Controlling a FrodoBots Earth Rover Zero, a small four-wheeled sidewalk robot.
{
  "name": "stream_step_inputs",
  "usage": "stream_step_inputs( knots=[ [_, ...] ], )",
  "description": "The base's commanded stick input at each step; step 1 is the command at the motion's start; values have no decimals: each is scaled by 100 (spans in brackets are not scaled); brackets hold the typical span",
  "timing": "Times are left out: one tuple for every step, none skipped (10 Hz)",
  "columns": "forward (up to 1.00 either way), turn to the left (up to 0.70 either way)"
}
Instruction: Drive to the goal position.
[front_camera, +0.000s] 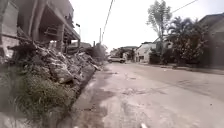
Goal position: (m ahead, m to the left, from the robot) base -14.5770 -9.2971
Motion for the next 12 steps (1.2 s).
stream_step_inputs(
  knots=[
    [4,0],
    [4,0],
    [4,0],
    [4,0],
    [5,0],
    [5,0],
    [4,0],
    [4,0],
    [4,0],
    [5,0],
    [4,0],
    [4,0]
  ],
)
